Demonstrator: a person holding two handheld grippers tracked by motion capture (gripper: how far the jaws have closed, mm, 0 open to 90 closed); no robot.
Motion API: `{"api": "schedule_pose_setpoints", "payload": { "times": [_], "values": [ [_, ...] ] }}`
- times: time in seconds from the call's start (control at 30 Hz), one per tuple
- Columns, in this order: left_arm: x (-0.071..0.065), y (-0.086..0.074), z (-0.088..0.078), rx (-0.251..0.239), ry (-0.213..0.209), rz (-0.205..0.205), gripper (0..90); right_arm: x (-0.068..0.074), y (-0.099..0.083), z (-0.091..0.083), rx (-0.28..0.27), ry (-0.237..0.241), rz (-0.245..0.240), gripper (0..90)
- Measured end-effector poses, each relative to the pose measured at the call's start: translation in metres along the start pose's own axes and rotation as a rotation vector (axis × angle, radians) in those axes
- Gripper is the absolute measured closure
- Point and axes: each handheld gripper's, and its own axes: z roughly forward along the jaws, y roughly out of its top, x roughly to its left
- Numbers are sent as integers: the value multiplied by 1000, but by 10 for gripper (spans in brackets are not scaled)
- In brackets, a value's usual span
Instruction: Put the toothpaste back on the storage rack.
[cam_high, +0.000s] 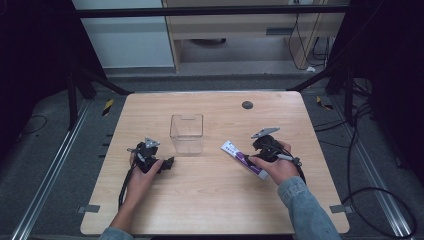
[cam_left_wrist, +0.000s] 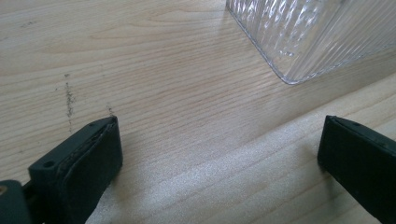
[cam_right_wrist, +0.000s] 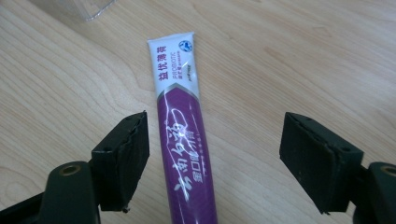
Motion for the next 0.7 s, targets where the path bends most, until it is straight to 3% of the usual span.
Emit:
{"api": "schedule_pose_setpoints", "payload": {
  "times": [0.2,0.4,0.57,0.7],
  "values": [
    [0,1,0,4,5,-2,0,7,8,22,35,51,-6,260],
    [0,1,1,2,8,-4,0,6,15,29,50,62,11,297],
    [0,1,1,2,9,-5,0,9,20,34,71,76,-3,334],
    [0,1,1,2,10,-6,0,10,21,36,79,85,-6,320]
  ]
}}
